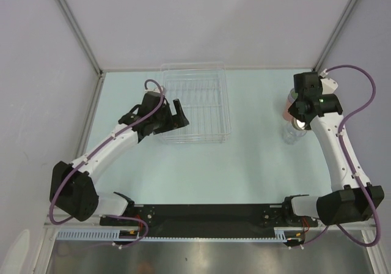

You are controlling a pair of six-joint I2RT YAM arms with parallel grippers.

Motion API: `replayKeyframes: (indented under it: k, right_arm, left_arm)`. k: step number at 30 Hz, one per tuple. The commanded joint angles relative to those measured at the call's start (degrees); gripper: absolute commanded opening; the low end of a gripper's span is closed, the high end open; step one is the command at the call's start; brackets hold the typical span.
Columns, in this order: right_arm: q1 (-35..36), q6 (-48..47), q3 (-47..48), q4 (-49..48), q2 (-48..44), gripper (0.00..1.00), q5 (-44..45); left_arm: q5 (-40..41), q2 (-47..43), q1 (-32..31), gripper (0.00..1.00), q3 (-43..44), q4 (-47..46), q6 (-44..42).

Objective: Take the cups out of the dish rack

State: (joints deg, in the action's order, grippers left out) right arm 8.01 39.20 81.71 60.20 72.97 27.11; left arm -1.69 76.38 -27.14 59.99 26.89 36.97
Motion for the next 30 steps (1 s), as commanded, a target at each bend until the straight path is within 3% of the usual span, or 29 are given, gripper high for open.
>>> replayKeyframes:
  k: [1,11,30]
  right_arm:
    - [-2.82,-0.18,-1.64,-4.39,1.91,0.0,-2.59]
    - [-6.87,-1.05,-4.63,-9.4,7.53,0.0,-4.7]
    - [-7.57,-3.34,-4.63,-15.03,15.18,0.0,-4.09]
  left_arm:
    - [-0.41,1.05,-0.81,1.0,1.01,0.26,-1.2]
    - [-0.85,3.51,-1.17,1.0,1.36,0.44,-1.73]
    - [0.64,6.76,-1.43,1.0,3.21,1.58,-2.69]
